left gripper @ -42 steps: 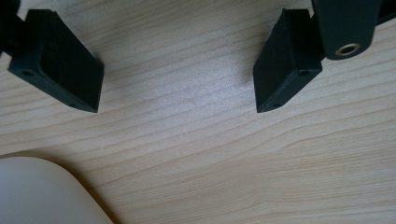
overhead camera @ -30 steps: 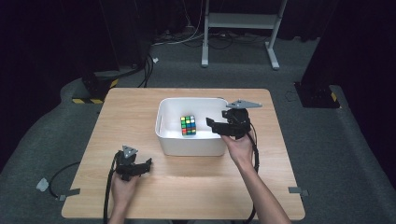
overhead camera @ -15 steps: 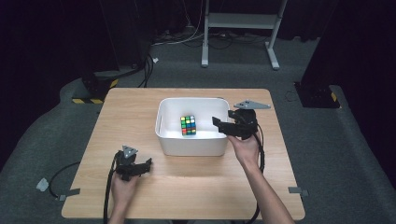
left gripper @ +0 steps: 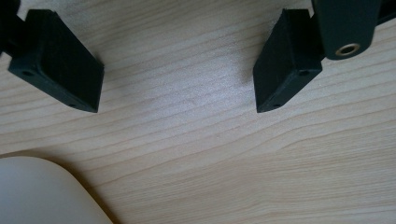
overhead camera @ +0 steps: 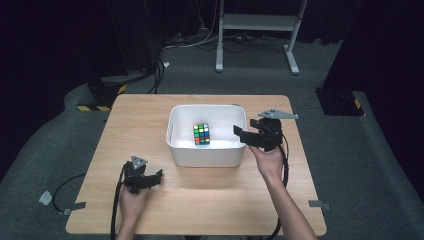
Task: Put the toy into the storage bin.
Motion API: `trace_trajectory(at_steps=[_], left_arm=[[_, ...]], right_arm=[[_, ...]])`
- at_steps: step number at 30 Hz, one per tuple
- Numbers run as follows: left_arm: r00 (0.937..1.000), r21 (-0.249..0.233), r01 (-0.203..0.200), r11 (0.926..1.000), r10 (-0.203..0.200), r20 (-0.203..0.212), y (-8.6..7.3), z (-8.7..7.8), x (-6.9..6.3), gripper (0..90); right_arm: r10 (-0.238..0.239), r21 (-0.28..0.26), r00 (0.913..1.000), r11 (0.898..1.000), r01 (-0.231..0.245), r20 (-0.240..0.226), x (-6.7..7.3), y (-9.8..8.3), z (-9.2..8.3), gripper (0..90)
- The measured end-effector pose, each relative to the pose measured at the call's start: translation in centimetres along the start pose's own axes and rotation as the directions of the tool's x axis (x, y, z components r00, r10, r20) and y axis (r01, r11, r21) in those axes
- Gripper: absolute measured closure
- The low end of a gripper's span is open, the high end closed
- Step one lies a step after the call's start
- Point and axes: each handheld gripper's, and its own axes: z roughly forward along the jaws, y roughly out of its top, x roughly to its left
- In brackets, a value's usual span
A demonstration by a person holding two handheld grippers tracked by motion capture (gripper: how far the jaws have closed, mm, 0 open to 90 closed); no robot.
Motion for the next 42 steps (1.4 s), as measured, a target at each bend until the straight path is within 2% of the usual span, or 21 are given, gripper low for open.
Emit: trace_trajectory(at_steps=[17,42], left_arm=[[1.0000,-0.002,0.002,1.0000,-0.002,0.000,0.0,0.0,0.0,16.4],[1.0000,-0.001,0.001,1.0000,-0.001,0.000,0.0,0.0,0.0,16.4]], right_arm=[[0.019,-0.022,0.9997,1.000,-0.018,0.018,-1.2,-0.8,-1.6,29.8],[0.033,-0.058,0.9964,0.998,-0.028,0.078,-3.0,-2.3,-4.1,30.8]])
